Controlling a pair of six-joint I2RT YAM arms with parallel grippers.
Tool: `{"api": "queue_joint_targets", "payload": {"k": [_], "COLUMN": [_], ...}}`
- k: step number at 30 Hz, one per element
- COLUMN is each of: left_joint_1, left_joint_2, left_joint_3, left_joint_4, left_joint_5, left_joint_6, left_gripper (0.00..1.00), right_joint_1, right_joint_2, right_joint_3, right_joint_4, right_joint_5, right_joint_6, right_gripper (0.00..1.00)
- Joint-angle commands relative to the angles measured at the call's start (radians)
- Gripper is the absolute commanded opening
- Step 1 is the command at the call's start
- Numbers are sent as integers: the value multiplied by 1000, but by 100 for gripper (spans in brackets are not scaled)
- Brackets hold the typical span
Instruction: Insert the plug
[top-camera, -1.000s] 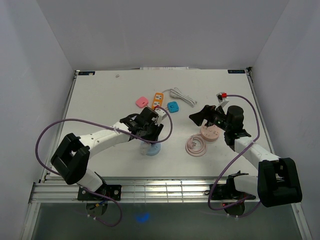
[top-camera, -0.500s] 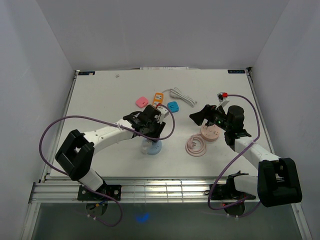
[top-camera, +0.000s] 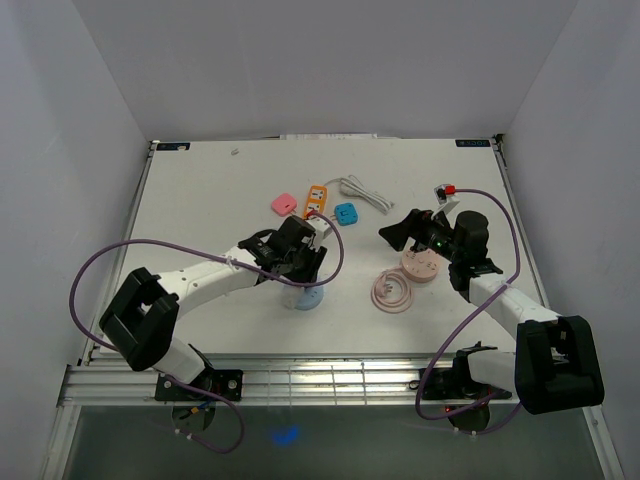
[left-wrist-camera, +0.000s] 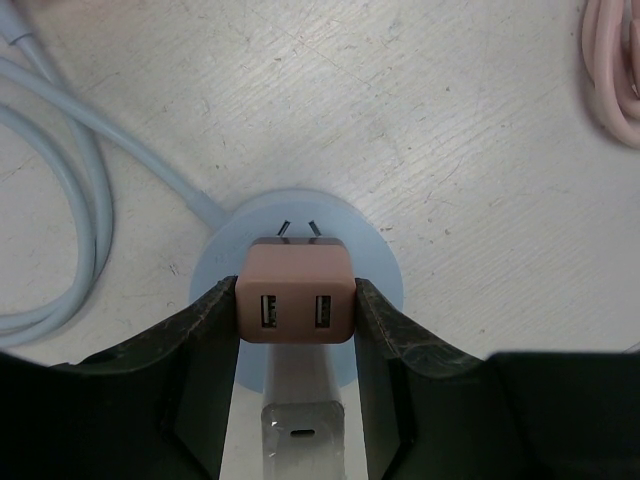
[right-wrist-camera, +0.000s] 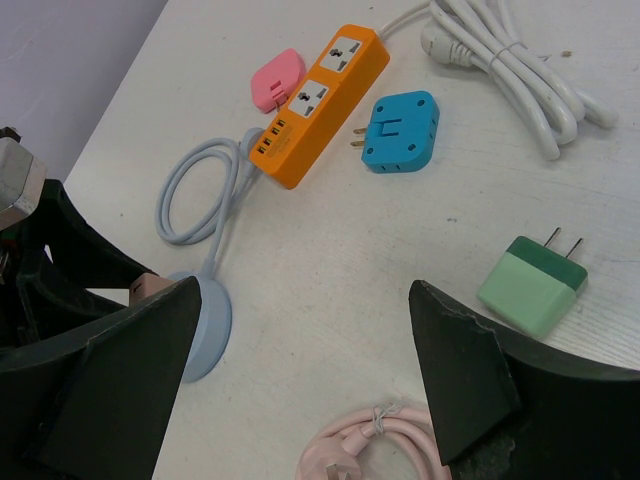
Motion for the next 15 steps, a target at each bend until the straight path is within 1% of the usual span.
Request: {"api": "queue_joint_targets", "payload": {"k": [1, 6, 11, 15], "left_joint_1": [-3, -15, -32, -58], "left_joint_2": [53, 92, 84, 93], "left_joint_3": [-52, -40, -58, -52], "left_joint_4": [-125, -140, -130, -139], "left_joint_5": [13, -33, -41, -76], "left_joint_6": [-11, -6, -15, -23], "left_gripper": [0, 0, 0, 0], "right_joint_1": [-7, -9, -9, -13], "right_joint_2": [-16, -21, -18, -26], "right_joint_3": [-10, -10, -10, -13], "right_joint_4": [47, 47, 47, 47], "right_joint_5": [-9, -7, -10, -7], "right_joint_6": [-1, -1, 3, 3], "right_gripper": [90, 90, 90, 90]}}
